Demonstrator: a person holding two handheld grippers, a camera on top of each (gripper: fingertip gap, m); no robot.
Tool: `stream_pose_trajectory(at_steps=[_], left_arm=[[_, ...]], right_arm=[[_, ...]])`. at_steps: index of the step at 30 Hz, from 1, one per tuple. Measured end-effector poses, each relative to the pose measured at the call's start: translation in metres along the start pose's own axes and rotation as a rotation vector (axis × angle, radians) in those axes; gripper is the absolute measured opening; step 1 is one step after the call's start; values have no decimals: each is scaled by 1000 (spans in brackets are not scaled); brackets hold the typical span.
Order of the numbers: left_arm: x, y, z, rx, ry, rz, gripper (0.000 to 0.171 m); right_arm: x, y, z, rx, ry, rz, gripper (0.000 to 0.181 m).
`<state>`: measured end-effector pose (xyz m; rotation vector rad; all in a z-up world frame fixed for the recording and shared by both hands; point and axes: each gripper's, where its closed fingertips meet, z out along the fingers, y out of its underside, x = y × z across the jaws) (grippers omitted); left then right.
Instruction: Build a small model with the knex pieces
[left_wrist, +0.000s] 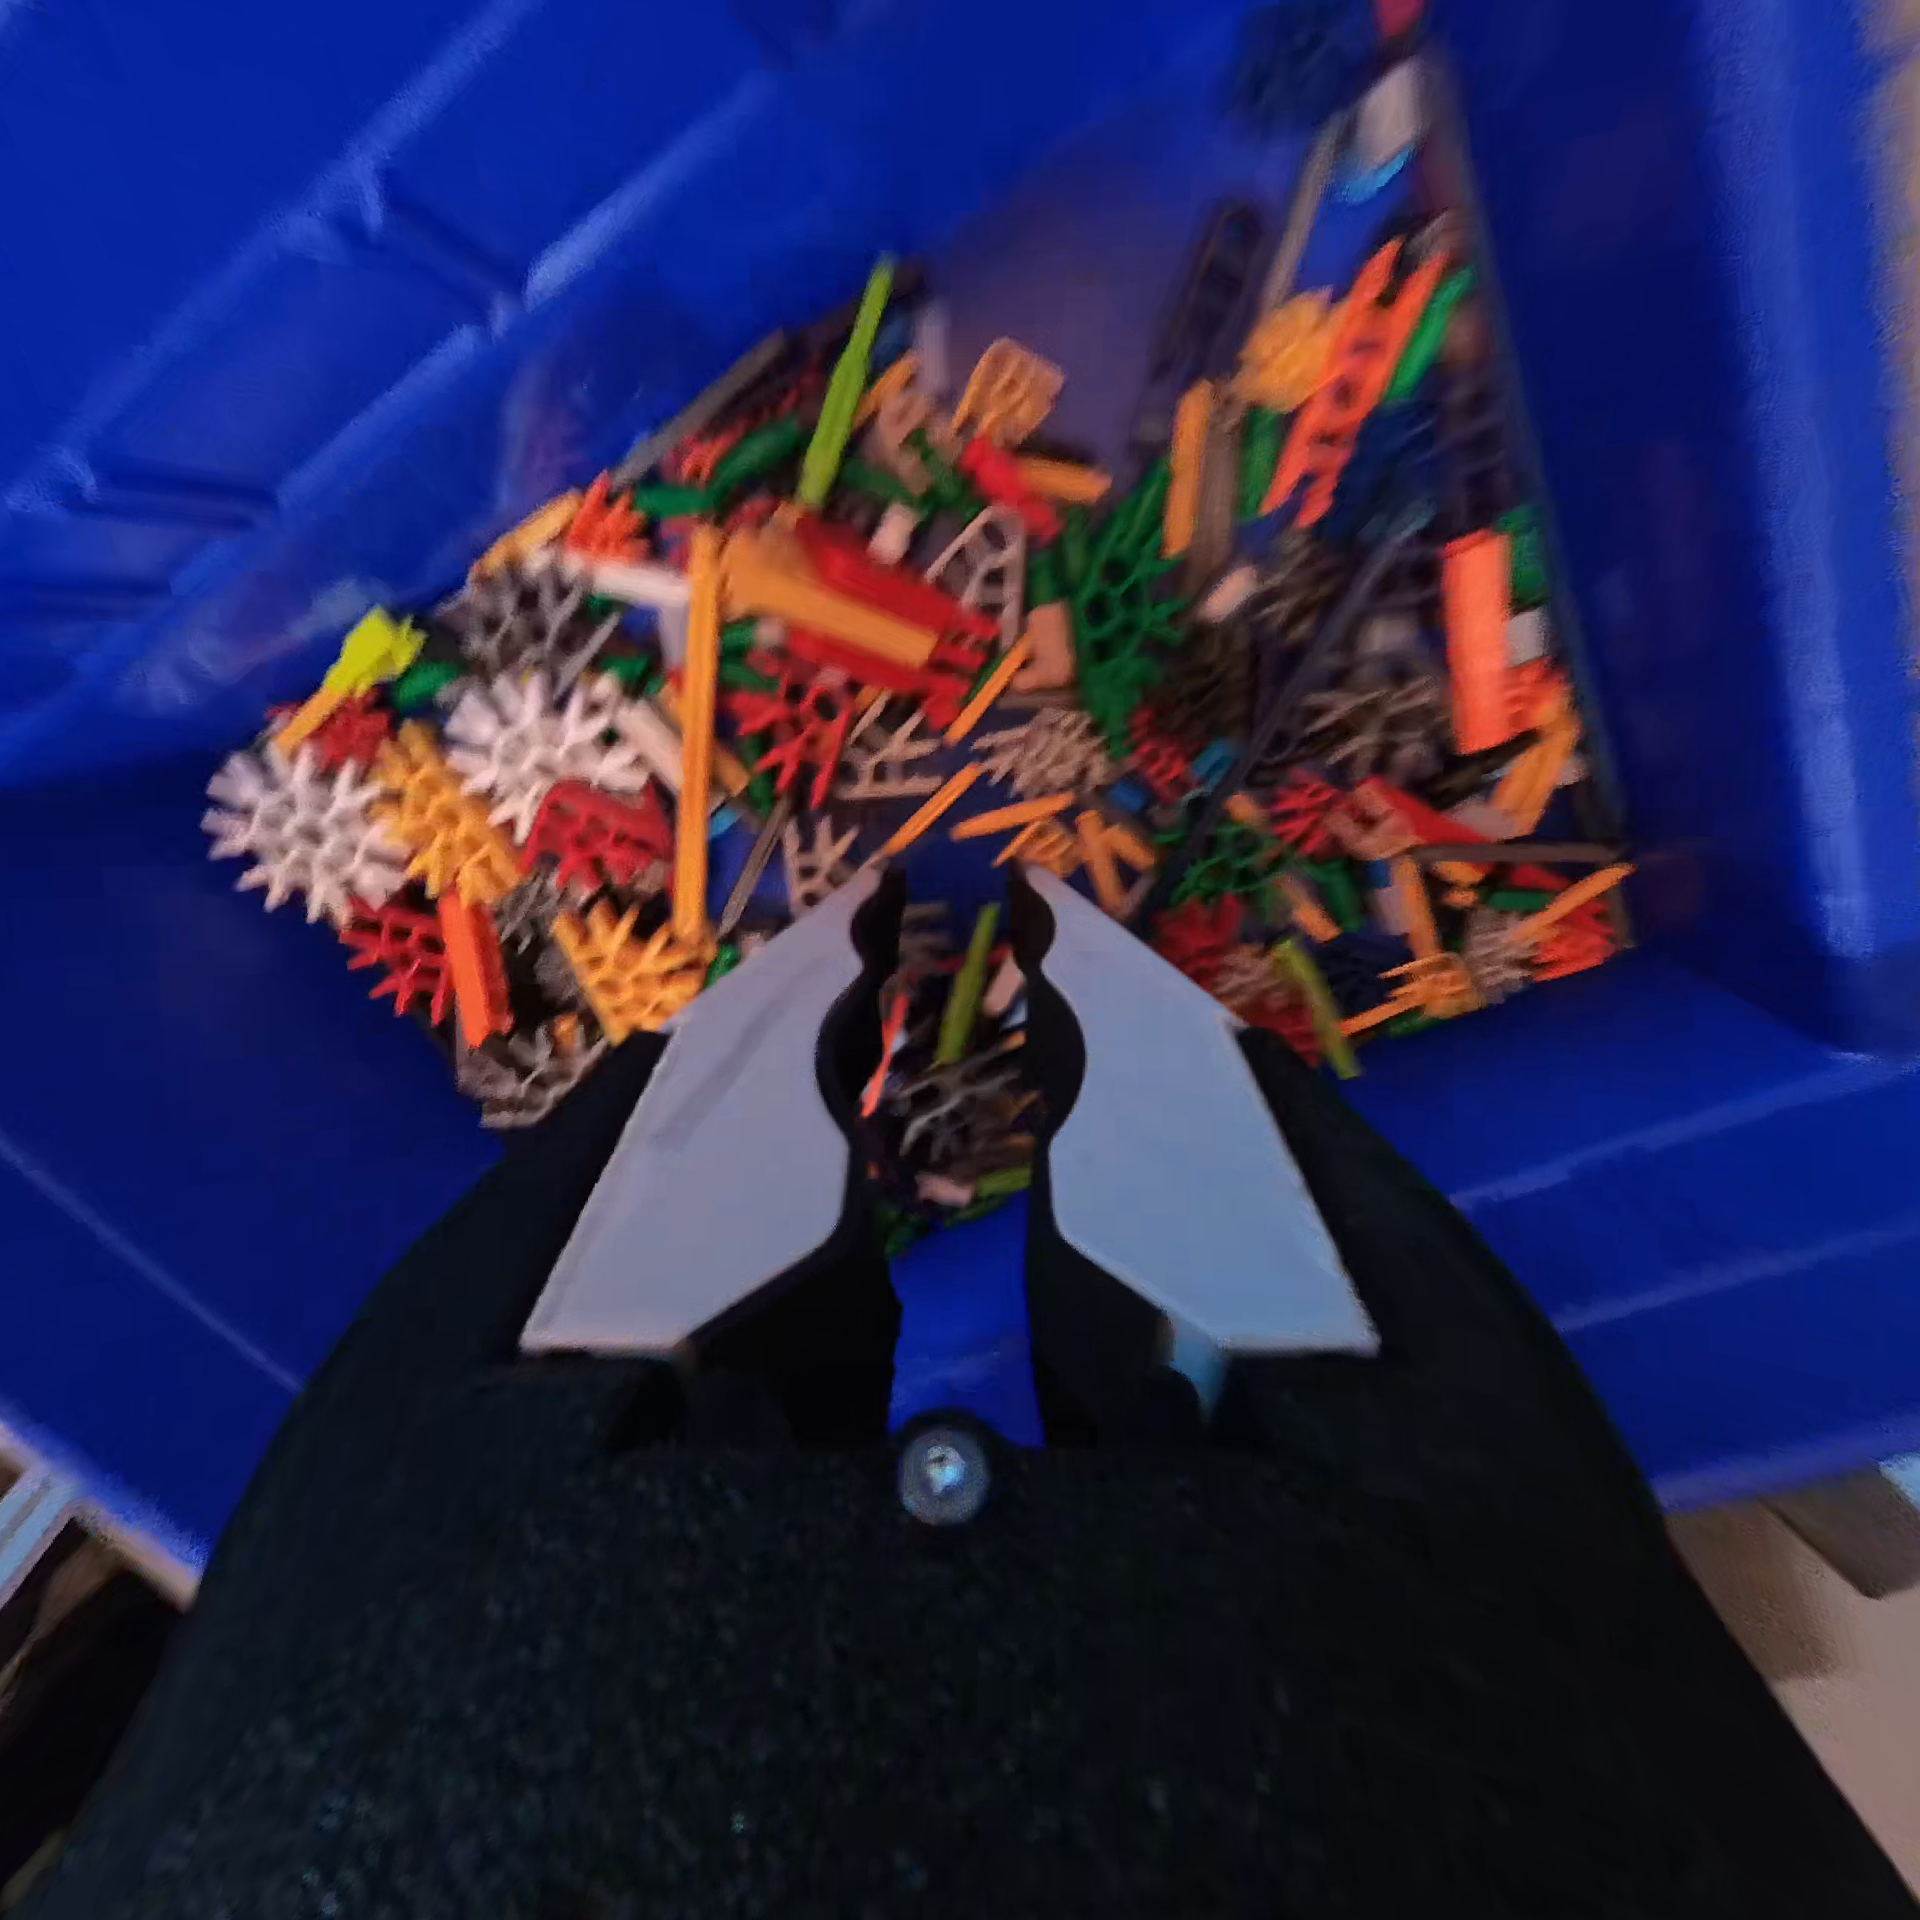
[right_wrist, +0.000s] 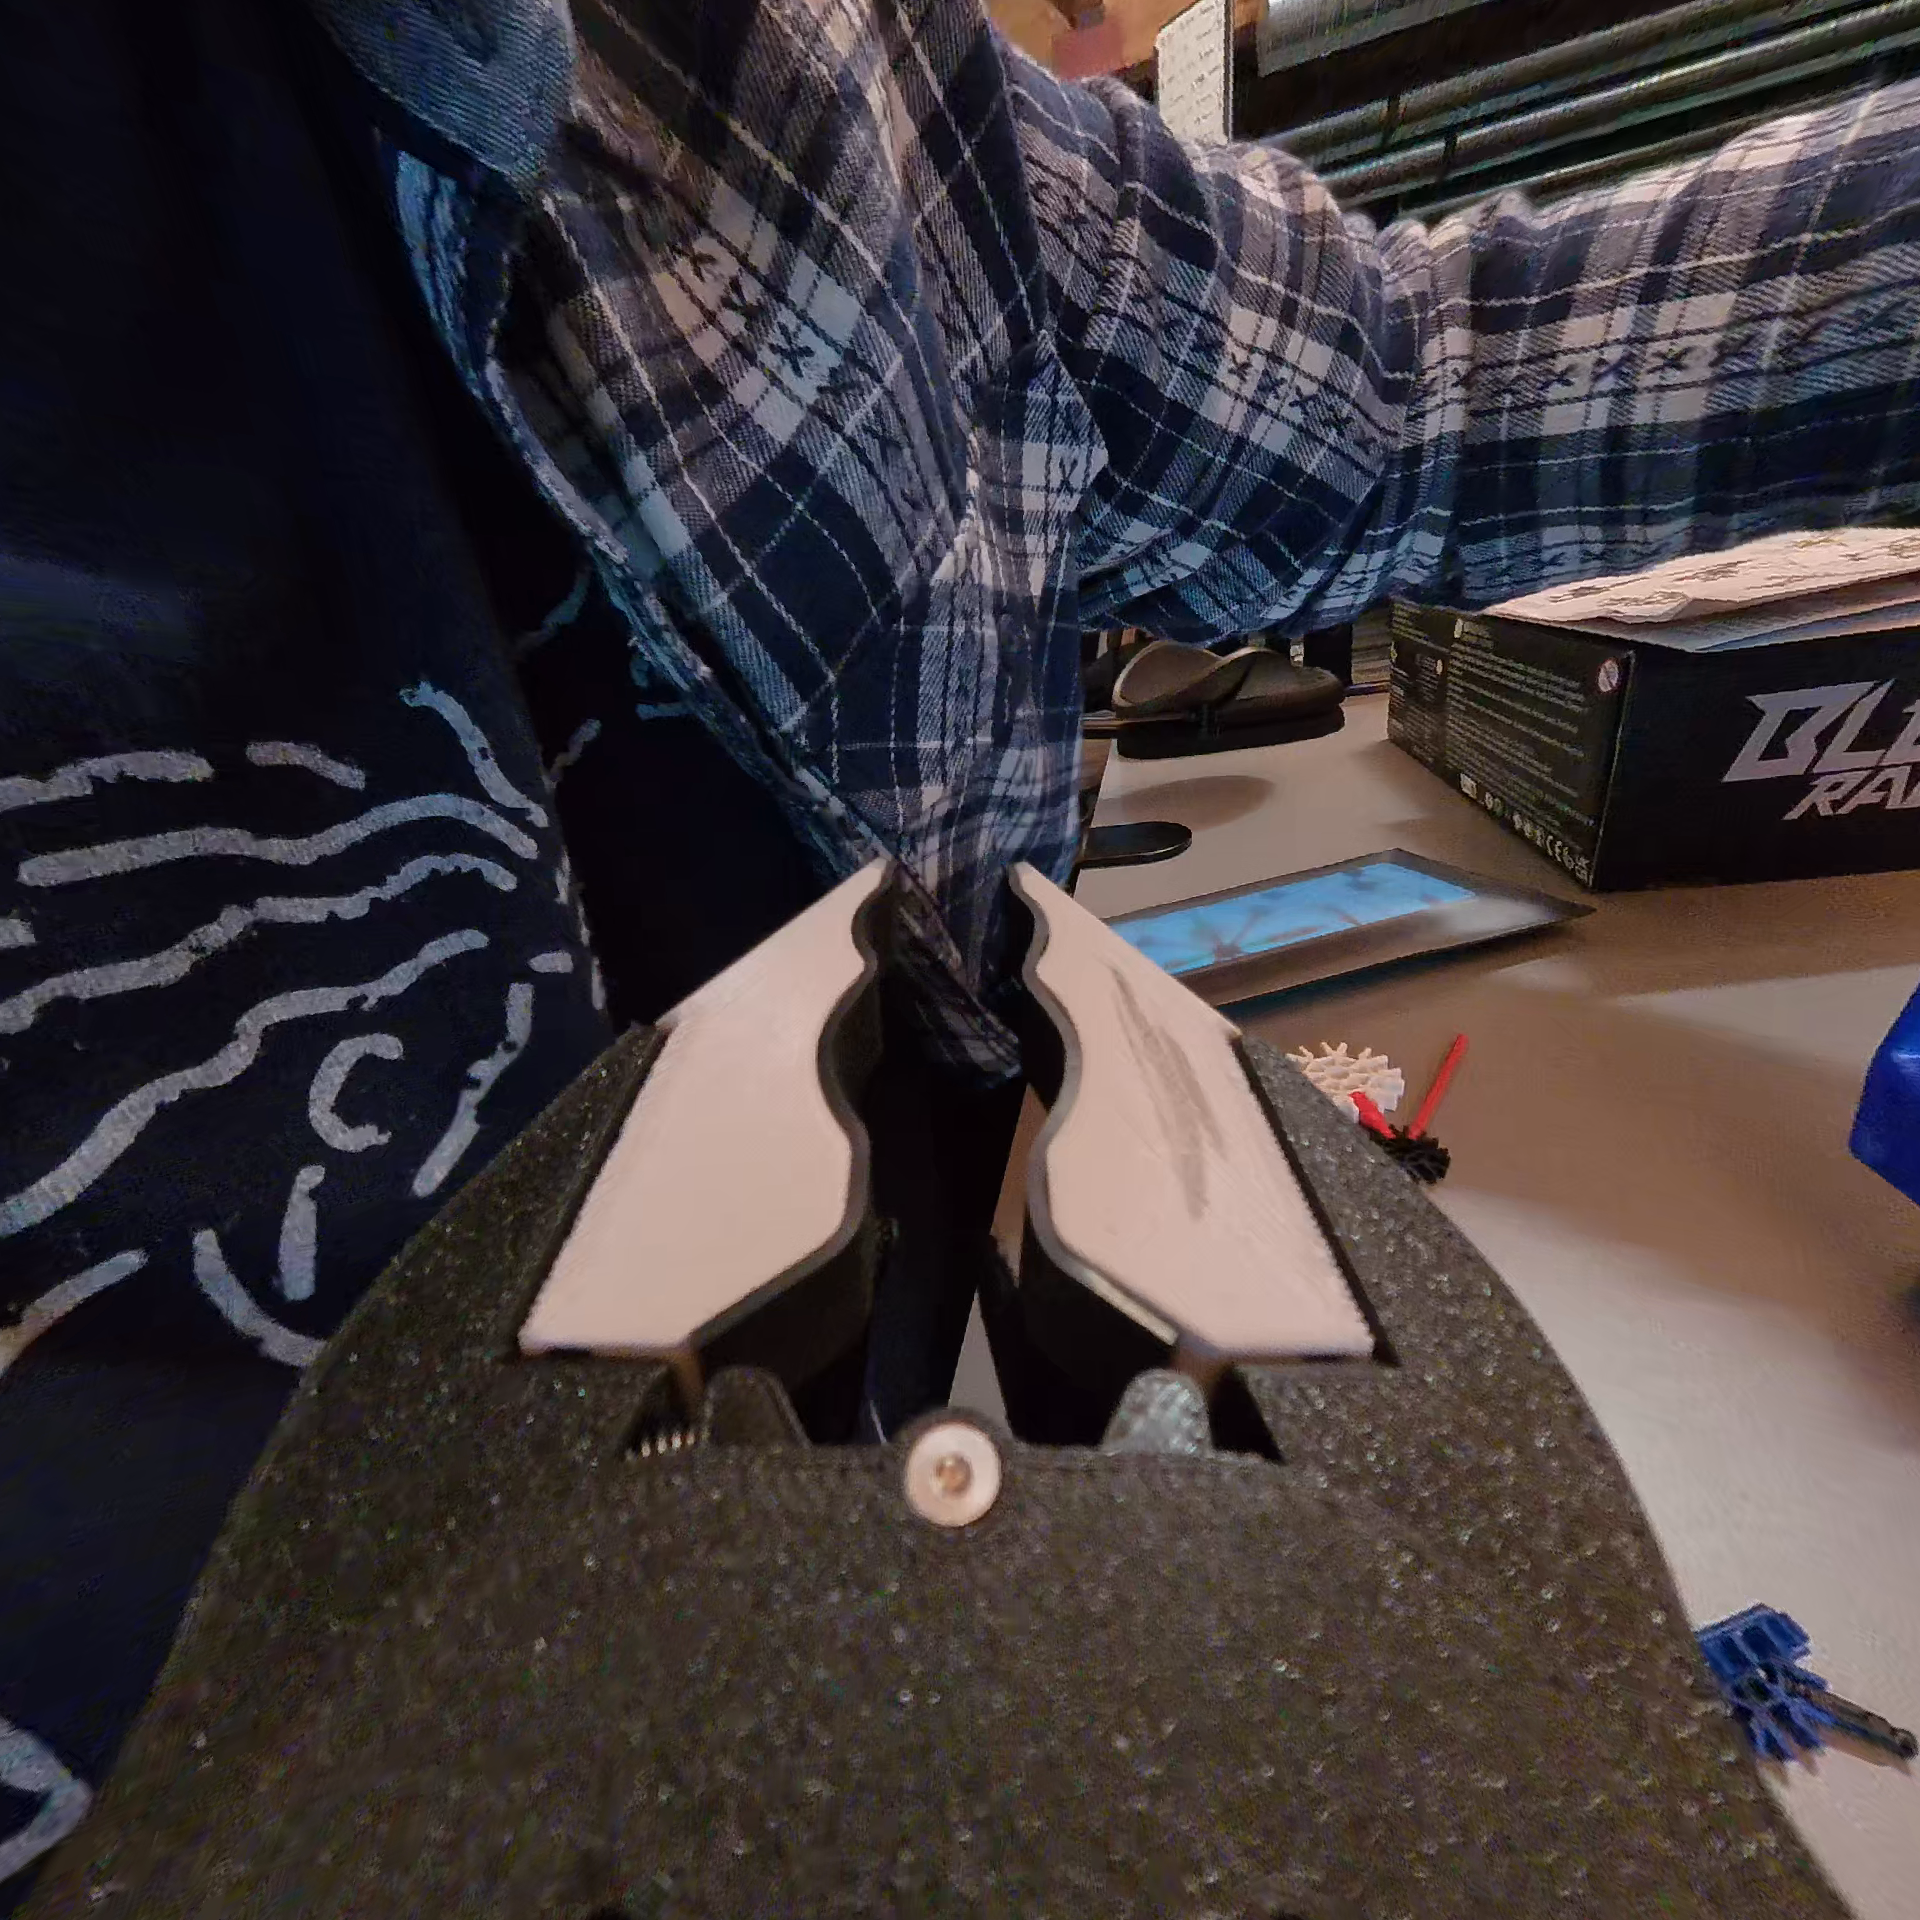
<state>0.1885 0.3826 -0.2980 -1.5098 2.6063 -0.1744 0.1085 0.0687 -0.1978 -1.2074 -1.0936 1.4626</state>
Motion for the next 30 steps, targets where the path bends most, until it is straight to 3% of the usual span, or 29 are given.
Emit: stream_pose_trajectory(at_steps=[5,10,13,20,23,27,30], left_arm=[[56,-43,-5,119,161,135,20],[82,-51,17,72,230,226,19],[78,-54,24,69,229,209,16],[20,-37,23,-11,6,160,3],[8,-34,16,3,-34,118,7],[36,-55,1,135,75,142,11],[53,-58,4,105,113,207,15]], right_arm=[[0,-1,0,7,-5,12,19],[0,-2,1,11,-3,16,19],[0,-2,1,13,0,17,19],[-2,-1,2,9,-2,13,19],[-3,-1,2,6,-2,8,19],[-4,-1,3,4,-6,6,19],[-5,-1,4,3,-9,6,19]])
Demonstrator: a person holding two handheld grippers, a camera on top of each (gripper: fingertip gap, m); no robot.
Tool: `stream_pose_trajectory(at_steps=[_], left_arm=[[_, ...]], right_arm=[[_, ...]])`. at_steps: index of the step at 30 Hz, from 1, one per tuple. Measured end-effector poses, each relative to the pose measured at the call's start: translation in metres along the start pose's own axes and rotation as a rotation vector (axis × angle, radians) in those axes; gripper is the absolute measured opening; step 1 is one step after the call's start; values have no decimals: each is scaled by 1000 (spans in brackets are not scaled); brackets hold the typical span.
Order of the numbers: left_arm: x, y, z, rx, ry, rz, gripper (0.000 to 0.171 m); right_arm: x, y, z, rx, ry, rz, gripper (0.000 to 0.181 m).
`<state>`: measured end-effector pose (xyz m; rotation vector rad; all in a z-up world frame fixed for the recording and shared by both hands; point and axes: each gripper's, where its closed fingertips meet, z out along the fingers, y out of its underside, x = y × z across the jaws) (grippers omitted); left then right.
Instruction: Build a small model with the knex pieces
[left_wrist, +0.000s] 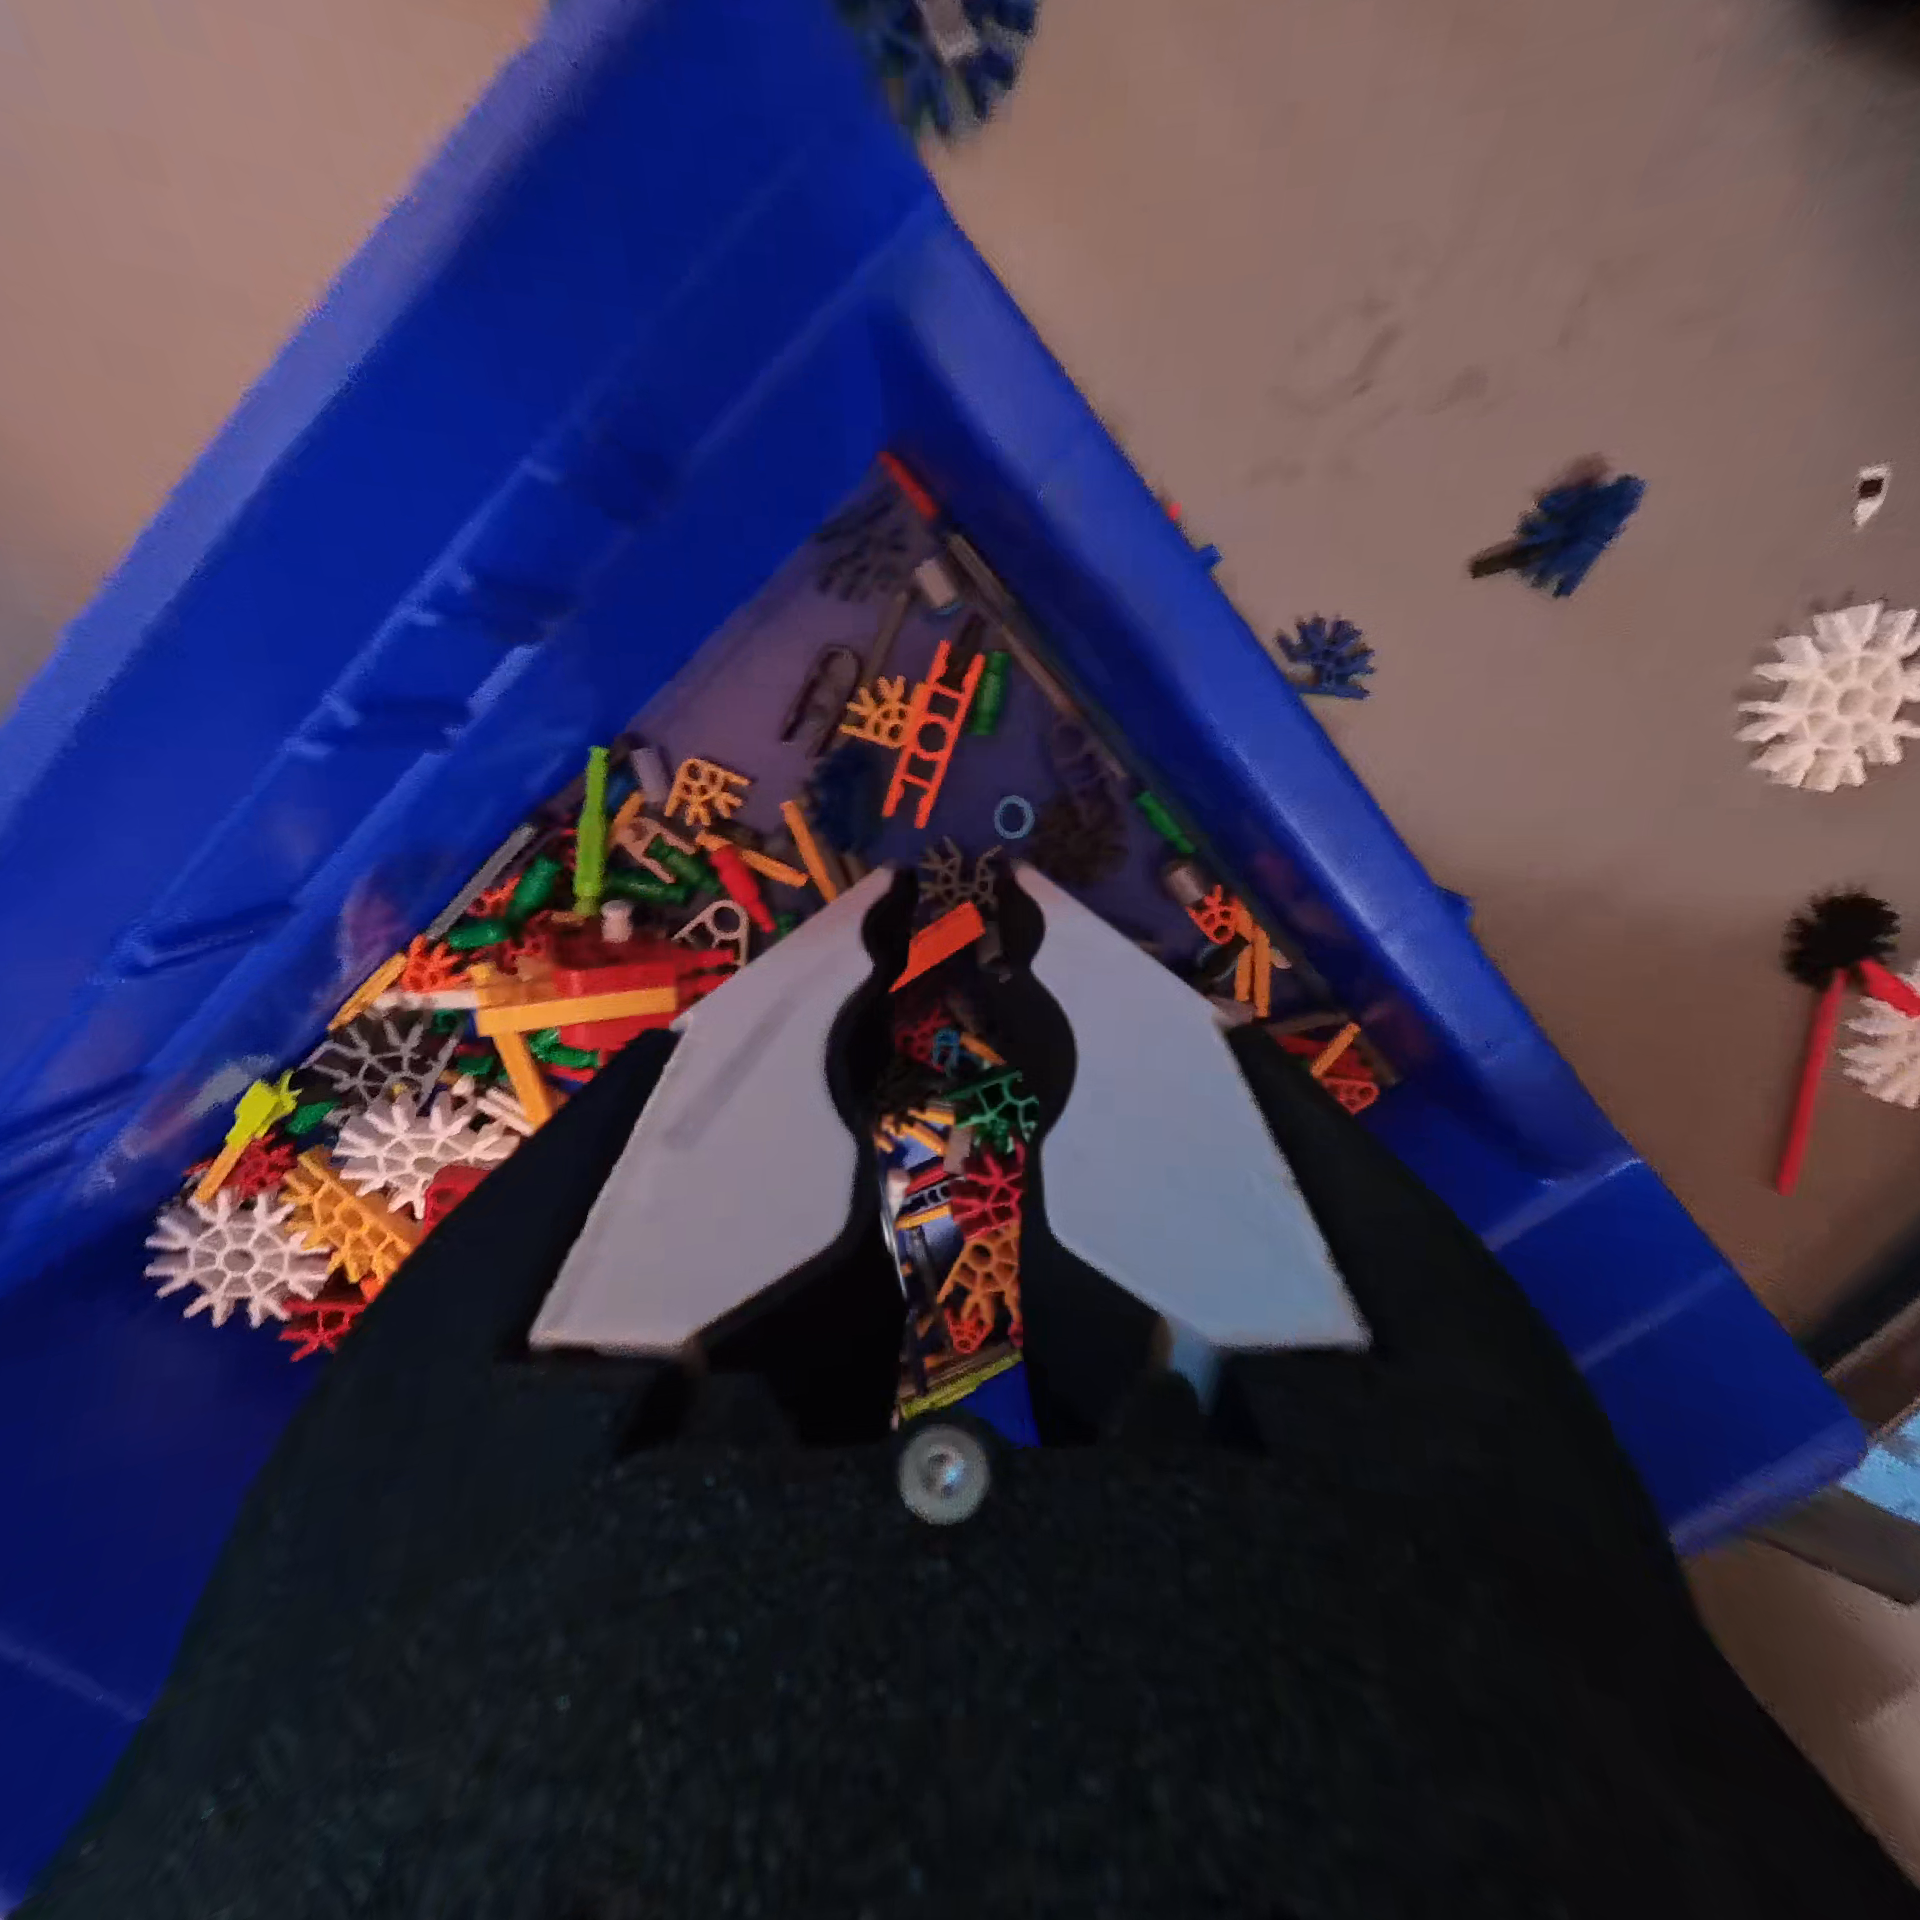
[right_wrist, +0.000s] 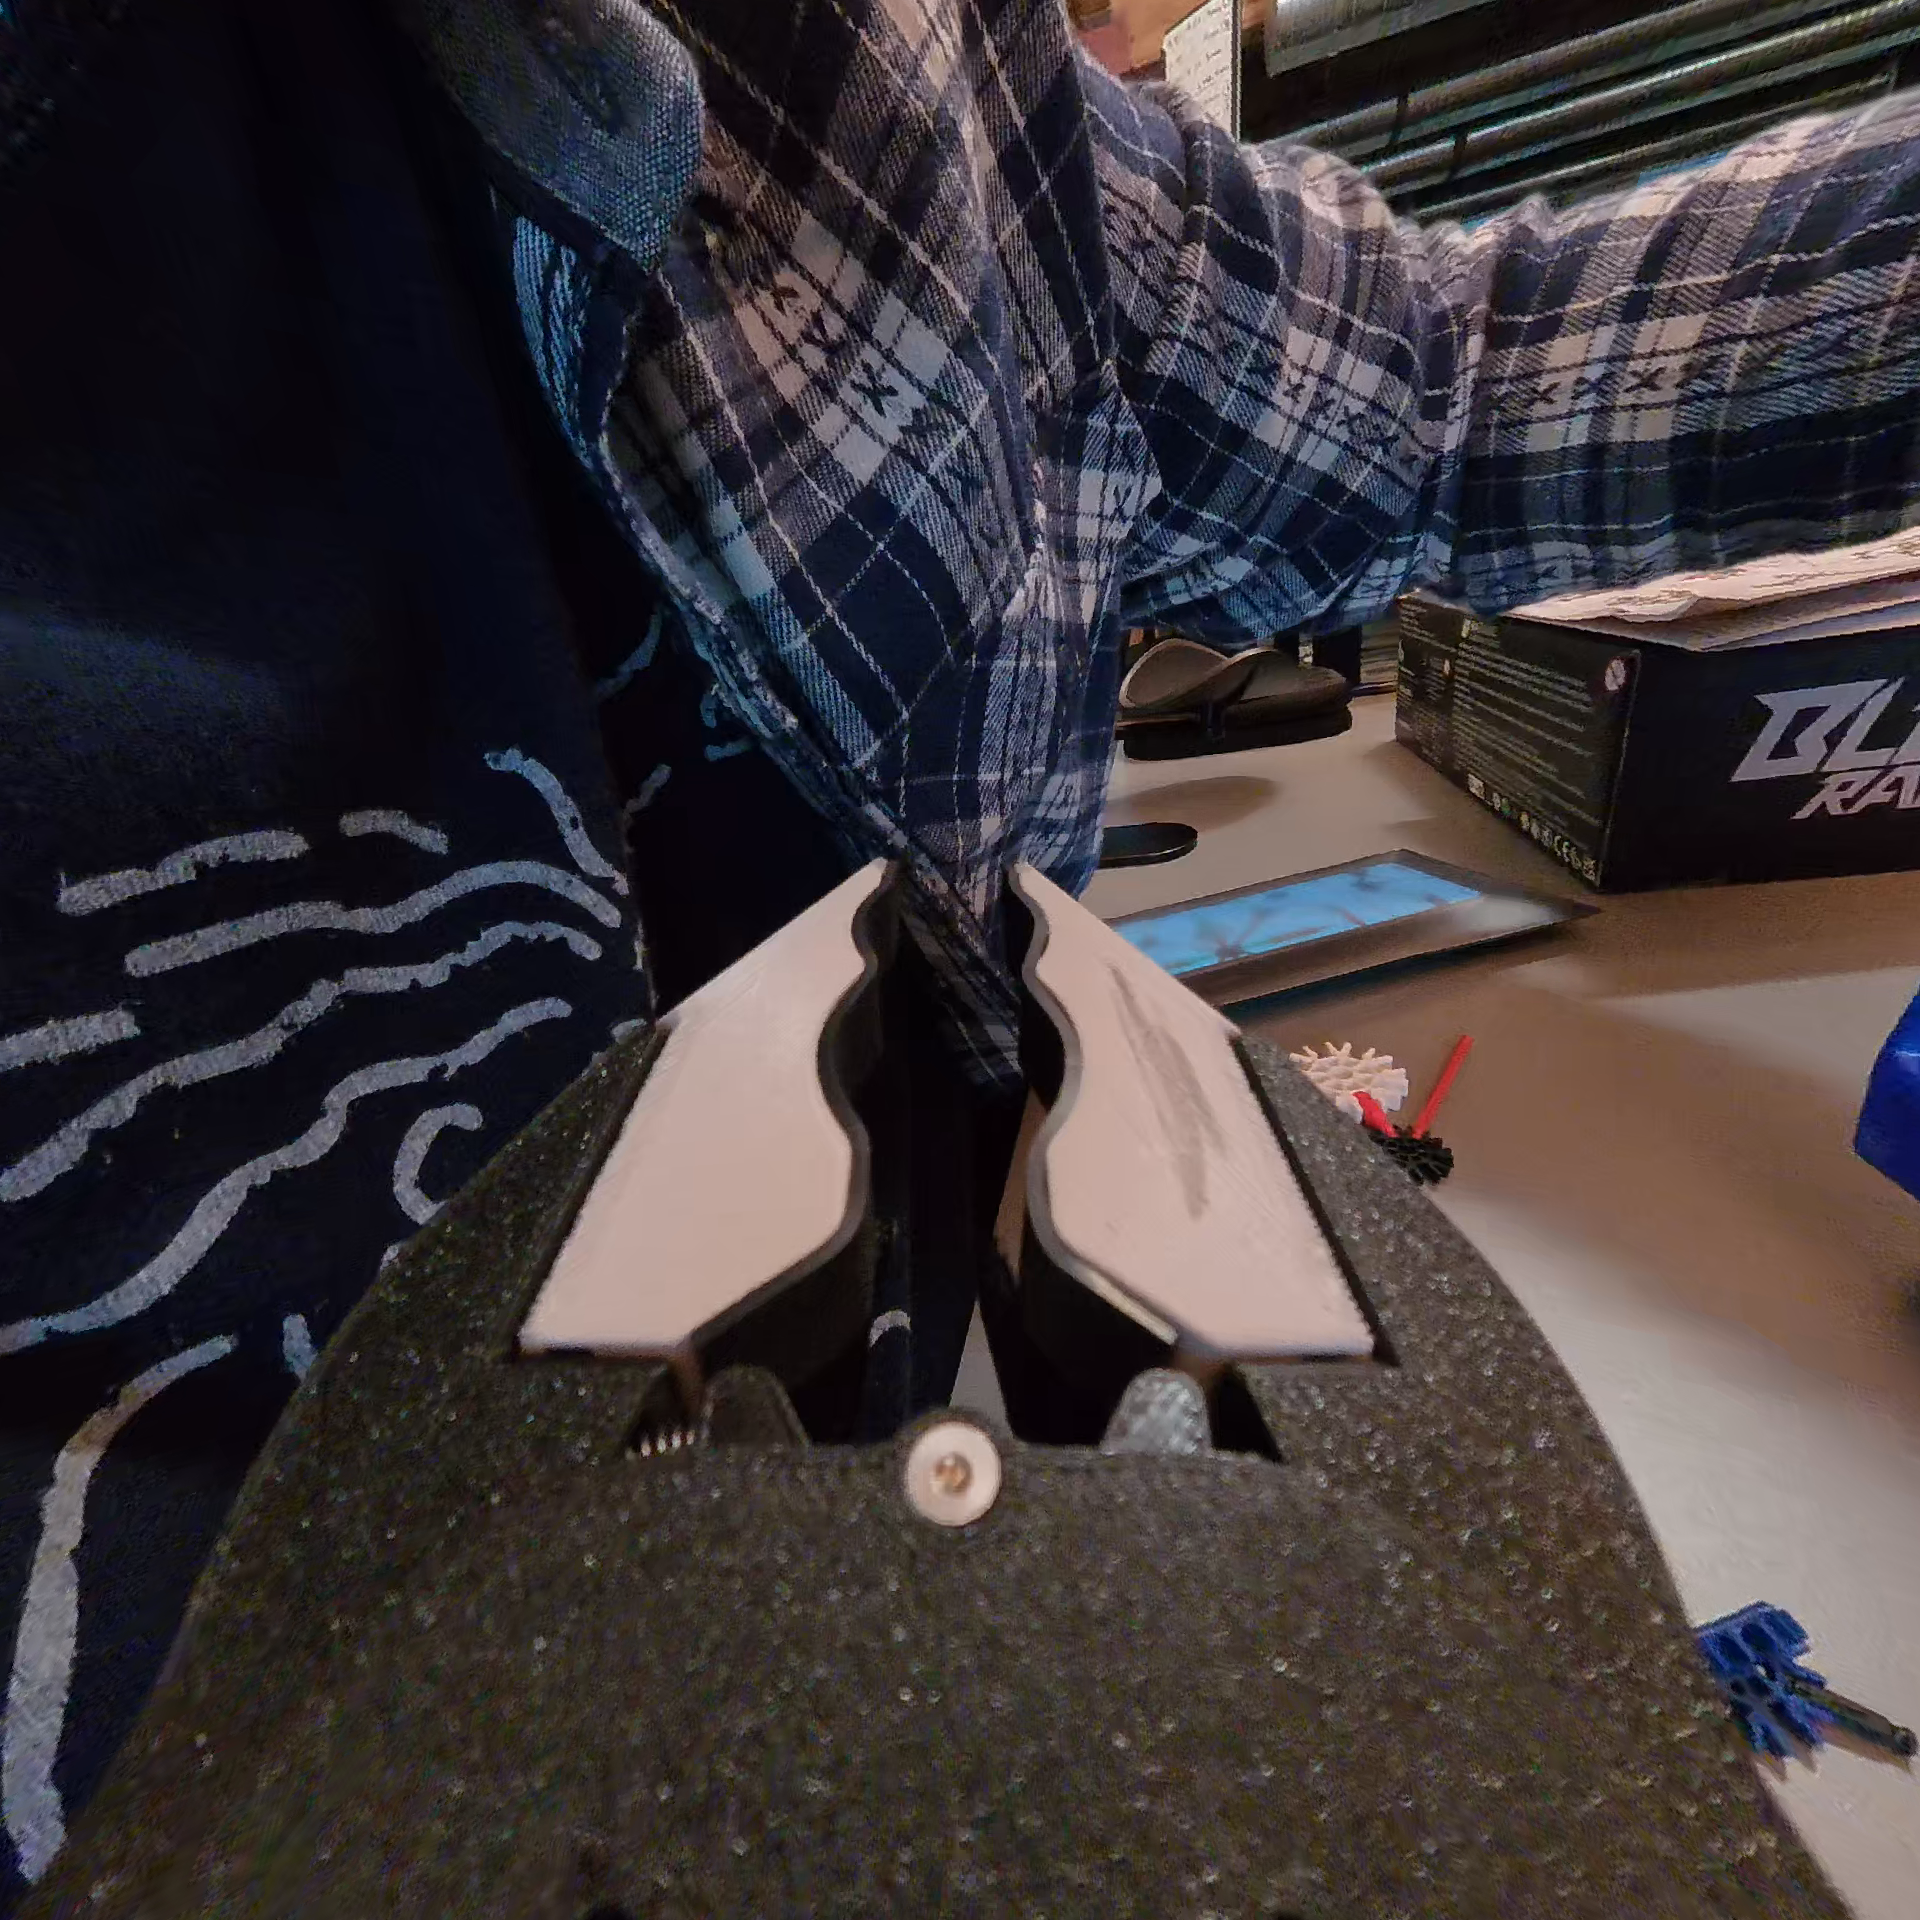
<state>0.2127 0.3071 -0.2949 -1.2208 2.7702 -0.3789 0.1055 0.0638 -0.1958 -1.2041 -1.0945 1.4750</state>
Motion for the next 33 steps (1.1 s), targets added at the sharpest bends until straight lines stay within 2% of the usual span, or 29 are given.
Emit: stream_pose_trajectory(at_steps=[4,8,14,20,21,25,33], left_arm=[[3,12,18,-97,7,35,26],[6,9,27,-92,17,43,30],[5,15,26,-80,35,19,20],[5,16,25,-57,22,-2,19],[2,15,24,-51,-1,-2,0],[0,10,18,-18,-22,-19,0],[-5,15,18,-43,-69,-30,2]], right_arm=[[-1,0,1,-2,1,-4,19],[-2,0,1,-3,1,-7,19],[-3,1,1,-7,-2,-13,19],[-5,2,2,-10,-6,-18,19],[-5,1,2,-10,-7,-16,19],[-4,0,1,-2,-6,-9,19],[-2,-1,0,12,-6,8,18]])
